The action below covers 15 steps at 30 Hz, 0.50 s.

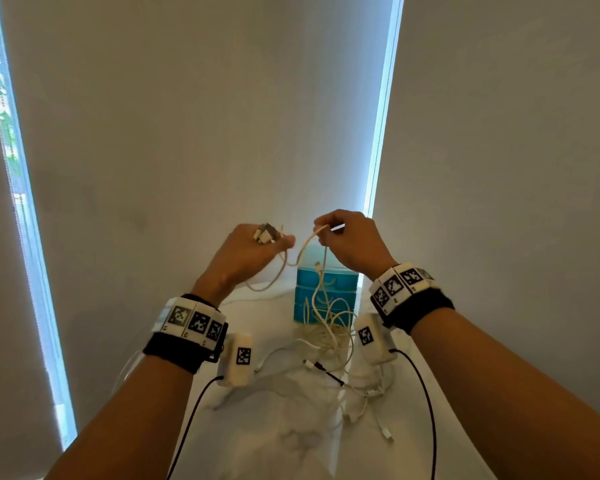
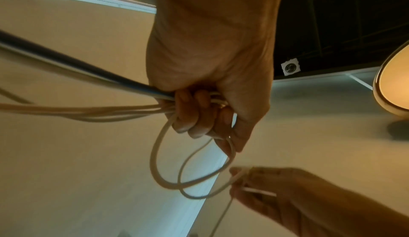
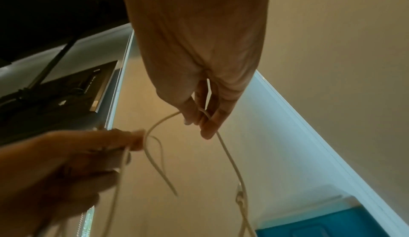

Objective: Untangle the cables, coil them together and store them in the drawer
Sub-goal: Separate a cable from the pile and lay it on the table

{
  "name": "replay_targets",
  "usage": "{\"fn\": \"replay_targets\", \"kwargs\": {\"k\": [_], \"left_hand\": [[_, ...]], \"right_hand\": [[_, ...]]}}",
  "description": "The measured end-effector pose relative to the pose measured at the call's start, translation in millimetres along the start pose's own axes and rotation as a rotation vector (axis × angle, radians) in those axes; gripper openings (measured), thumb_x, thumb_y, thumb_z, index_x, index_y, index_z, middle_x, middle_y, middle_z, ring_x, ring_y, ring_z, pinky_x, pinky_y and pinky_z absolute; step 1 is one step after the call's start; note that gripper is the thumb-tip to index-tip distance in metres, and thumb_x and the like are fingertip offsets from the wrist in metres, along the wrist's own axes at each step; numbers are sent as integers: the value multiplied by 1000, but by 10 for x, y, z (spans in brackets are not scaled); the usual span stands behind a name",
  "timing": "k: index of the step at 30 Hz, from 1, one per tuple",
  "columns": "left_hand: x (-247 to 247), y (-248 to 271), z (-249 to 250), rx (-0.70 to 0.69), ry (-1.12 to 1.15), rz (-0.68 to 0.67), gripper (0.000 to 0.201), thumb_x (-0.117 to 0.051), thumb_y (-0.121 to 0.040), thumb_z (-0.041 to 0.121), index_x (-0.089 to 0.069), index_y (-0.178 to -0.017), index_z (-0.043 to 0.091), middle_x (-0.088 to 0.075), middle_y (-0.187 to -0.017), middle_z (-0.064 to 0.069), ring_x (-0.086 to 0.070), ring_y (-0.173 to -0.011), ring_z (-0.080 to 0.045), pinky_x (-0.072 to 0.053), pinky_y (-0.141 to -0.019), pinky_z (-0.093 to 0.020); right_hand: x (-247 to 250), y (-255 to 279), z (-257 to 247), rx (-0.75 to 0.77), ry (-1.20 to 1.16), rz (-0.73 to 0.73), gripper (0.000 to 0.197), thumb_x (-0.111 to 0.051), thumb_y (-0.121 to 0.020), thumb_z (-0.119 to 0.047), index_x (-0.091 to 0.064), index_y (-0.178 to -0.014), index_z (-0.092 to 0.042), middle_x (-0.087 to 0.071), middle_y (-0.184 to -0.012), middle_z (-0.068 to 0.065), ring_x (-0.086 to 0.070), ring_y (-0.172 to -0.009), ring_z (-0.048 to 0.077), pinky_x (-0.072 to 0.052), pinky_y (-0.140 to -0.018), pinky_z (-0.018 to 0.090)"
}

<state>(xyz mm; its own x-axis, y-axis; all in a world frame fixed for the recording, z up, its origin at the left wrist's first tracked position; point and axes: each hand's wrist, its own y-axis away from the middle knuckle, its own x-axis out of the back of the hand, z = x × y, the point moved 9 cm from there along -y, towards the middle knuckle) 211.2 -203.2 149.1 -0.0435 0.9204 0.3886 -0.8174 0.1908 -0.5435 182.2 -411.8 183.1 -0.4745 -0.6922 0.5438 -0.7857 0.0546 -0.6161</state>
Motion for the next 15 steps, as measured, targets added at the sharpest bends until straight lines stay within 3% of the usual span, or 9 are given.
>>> {"fn": "replay_targets", "kwargs": {"k": [2, 5, 9, 11, 15], "left_hand": [[-235, 28, -34, -12, -18, -105, 28, -79, -93, 47, -82, -88, 20, -75, -74, 8, -62, -66, -9, -48, -71, -33], [-512, 58, -54, -46, -100, -204, 30, -74, -91, 62, -82, -87, 33, -69, -67, 12, -59, -59, 0, -46, -68, -28], [-662, 22, -93, -41, -144, -185, 41, -76, -90, 59, -81, -115, 26, -66, -75, 20, -62, -62, 14, -40, -63, -14], [-651, -12, -157, -22, -161, -126, 40, -79, -88, 58, -82, -112, 27, -70, -82, 17, -66, -66, 7, -41, -64, -14], [-518, -50, -322, 47, -245, 74, 61, -69, -79, 83, -81, -90, 24, -76, -82, 10, -69, -73, -9, -53, -70, -29]], "right_hand": [[-36, 5, -30, -1, -67, 3, 23, -74, -99, -23, -73, -123, -22, -77, -109, -8, -74, -91, 2, -53, -69, 8], [-28, 0, -69, -6, -161, 30, 31, -79, -96, -28, -70, -125, -25, -79, -103, -13, -75, -89, -4, -52, -74, 5], [-56, 38, -119, 6, -208, 7, 36, -81, -95, -26, -68, -127, -21, -82, -103, -14, -76, -95, -4, -54, -84, 10], [-53, 64, -103, 1, -246, 1, 35, -81, -96, -29, -68, -127, -21, -83, -104, -14, -77, -96, -3, -55, -86, 12], [-43, 105, -119, 4, -317, -19, 36, -80, -96, -34, -68, -128, -22, -82, -107, -15, -77, -100, -1, -58, -93, 20]]}}
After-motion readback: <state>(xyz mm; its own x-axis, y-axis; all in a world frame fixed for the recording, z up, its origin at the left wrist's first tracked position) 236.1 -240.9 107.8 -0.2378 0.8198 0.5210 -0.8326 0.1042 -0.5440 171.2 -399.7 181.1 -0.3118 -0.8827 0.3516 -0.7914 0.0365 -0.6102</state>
